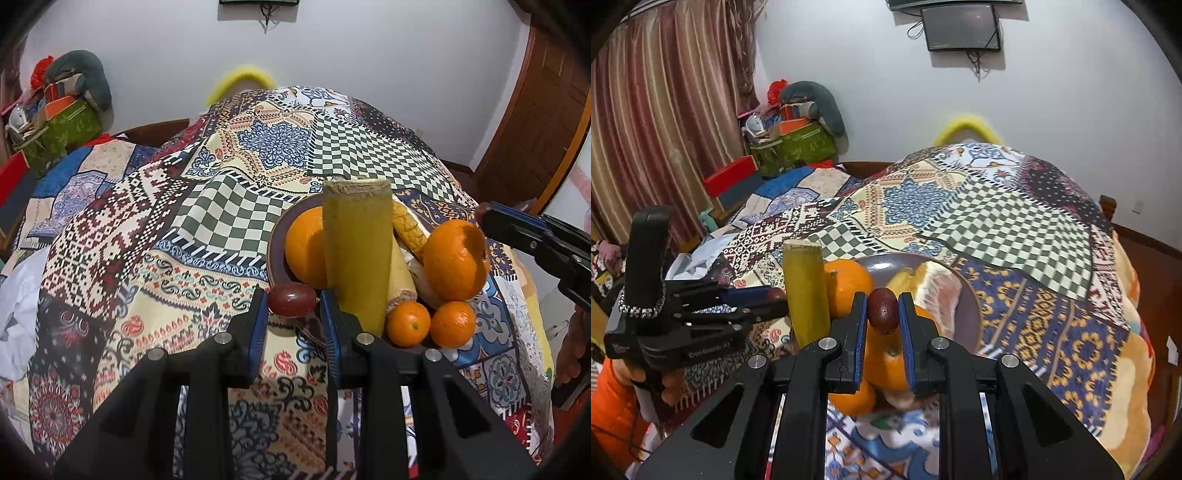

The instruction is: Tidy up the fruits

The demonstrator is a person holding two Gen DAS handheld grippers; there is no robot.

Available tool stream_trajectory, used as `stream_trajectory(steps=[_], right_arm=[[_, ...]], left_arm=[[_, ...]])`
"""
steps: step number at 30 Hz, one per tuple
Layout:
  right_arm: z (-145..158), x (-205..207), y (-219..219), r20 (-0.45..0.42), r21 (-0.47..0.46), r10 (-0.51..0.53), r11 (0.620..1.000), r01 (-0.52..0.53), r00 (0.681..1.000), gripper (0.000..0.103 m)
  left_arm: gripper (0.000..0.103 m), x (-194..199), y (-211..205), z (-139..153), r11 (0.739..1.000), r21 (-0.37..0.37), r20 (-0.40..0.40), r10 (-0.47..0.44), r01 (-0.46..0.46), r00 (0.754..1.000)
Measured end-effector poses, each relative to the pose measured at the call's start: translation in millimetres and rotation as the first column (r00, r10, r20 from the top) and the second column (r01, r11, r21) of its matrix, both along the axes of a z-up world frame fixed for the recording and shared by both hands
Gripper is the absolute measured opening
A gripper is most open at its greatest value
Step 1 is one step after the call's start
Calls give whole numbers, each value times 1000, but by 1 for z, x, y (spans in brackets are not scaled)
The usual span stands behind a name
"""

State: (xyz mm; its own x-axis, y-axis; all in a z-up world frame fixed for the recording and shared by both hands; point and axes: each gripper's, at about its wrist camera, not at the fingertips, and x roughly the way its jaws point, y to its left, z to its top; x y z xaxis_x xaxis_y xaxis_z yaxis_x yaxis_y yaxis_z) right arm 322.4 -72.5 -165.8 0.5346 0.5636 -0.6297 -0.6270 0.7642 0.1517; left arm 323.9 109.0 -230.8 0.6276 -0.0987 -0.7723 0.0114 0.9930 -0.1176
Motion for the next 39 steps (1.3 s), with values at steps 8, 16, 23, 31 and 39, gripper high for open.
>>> stream_trajectory(steps=[8, 16, 23, 31, 39], right_arm=[[-10, 8, 25, -15, -31, 43, 999, -44, 999, 15], [-12, 11, 32, -27, -36, 67, 997, -68, 997, 23], [-10, 9, 29, -25, -30, 61, 998, -61, 998, 25], [4, 2, 14, -6, -7, 28, 1000, -28, 1000, 26], [42, -21, -8, 55, 38, -22, 999, 20, 998, 26]], left_arm=[[28, 14, 6, -9, 999, -29, -9, -14, 14, 1000], [29, 17, 6, -10, 999, -33, -15, -15, 14, 1000], [33, 16, 7, -10, 999, -32, -16, -8, 8, 1000], [34, 4, 11, -1, 999, -27, -11, 18, -18, 1000], [34, -29, 14, 44, 997, -37, 72, 65, -63, 995]])
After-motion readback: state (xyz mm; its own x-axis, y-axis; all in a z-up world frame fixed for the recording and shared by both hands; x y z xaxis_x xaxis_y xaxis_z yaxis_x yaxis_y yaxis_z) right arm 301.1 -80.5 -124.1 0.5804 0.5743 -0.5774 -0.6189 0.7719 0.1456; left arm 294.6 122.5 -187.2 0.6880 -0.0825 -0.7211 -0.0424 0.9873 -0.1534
